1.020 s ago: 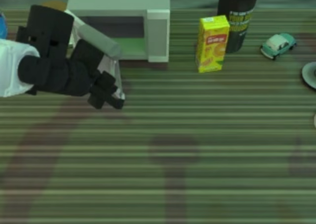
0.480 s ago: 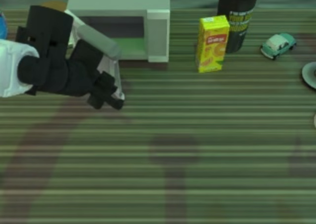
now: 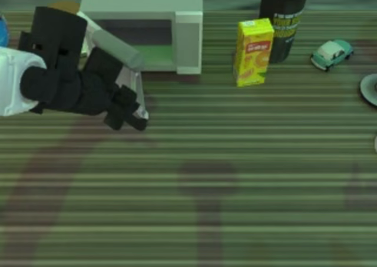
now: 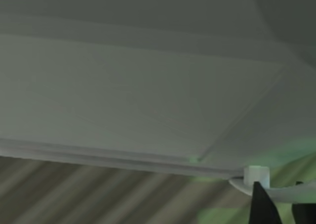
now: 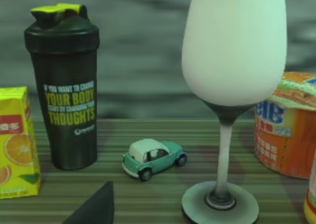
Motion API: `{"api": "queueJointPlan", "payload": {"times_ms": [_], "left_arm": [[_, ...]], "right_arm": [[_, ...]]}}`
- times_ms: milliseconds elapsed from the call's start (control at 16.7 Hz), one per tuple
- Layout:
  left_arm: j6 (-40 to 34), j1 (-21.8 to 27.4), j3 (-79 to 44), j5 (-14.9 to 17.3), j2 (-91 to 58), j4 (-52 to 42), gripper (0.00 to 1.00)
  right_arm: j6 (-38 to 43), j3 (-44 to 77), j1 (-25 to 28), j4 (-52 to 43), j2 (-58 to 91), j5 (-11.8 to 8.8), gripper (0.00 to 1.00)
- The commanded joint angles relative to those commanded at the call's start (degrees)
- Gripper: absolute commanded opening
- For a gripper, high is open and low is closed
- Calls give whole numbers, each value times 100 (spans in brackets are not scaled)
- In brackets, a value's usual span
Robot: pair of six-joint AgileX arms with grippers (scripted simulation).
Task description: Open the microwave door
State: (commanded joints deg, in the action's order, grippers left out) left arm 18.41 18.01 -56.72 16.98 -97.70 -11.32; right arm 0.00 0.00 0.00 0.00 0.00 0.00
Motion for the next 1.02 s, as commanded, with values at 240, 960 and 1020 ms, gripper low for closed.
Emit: {"api": "queueJointPlan", "payload": {"times_ms": [240, 960, 1020], "left_arm": [[0, 0, 0, 0, 0, 0, 0], [444, -199, 34, 319, 52, -161, 0], [444, -199, 34, 319, 52, -161, 0]], "right_arm": [[0, 0, 0, 0, 0, 0, 100], [0, 0, 0, 0, 0, 0, 100], [0, 0, 0, 0, 0, 0, 100]]}}
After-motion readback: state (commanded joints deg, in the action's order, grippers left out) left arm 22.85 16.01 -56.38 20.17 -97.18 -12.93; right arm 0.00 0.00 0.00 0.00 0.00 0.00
